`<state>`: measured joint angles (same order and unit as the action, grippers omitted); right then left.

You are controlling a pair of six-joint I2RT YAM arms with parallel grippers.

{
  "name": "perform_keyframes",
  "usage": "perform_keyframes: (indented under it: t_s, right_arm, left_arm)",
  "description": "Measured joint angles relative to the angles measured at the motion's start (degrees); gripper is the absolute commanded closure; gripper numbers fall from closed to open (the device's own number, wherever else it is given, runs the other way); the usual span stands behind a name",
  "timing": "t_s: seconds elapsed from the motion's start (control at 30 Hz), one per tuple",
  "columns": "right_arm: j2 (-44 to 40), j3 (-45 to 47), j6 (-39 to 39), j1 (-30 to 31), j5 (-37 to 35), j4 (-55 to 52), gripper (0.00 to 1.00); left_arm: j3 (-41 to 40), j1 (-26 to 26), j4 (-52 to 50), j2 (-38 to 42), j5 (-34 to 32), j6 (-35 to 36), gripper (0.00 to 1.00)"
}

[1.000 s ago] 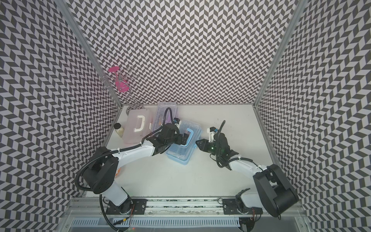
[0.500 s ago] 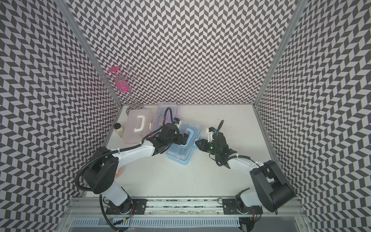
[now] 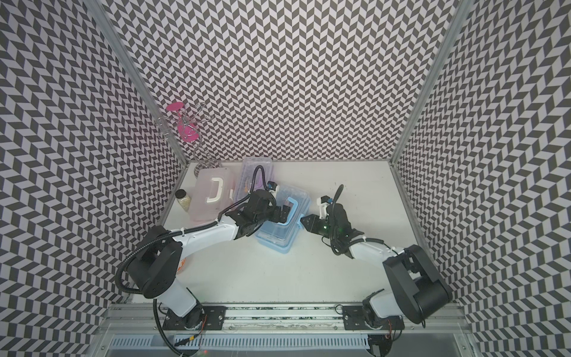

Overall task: Close toolboxes
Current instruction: Fasten the toolbox latch on the toolbox.

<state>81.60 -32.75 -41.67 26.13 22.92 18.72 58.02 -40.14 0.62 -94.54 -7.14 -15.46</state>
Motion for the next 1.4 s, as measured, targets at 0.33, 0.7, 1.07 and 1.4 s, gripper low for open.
perform_keyframes:
  t_s: [0.33,0.7,1.07,1.4]
  right_arm:
    - [1.7,-0.13,0.02,0.33,0.0,-0.04,0.77]
    - [3.52,-1.7,0.09,0.76,-0.61,-0.68,0.77]
    - [3.06,-3.52,1.7,0.85,-3.21,-3.93,0.7]
    - [-0.31,-5.73,6.82,0.33,-9.94,-11.72,0.7]
  left_arm:
    - [0.0,0.0,0.02,0.0,0.0,0.0,0.02]
    - [-0.02,0.04,0.07,0.0,0.13,-0.02,0.02]
    - [-0.11,0.04,0.2,0.0,0.15,0.0,0.02]
    - [-0.26,0.04,0.57,0.0,0.2,-0.02,0.02]
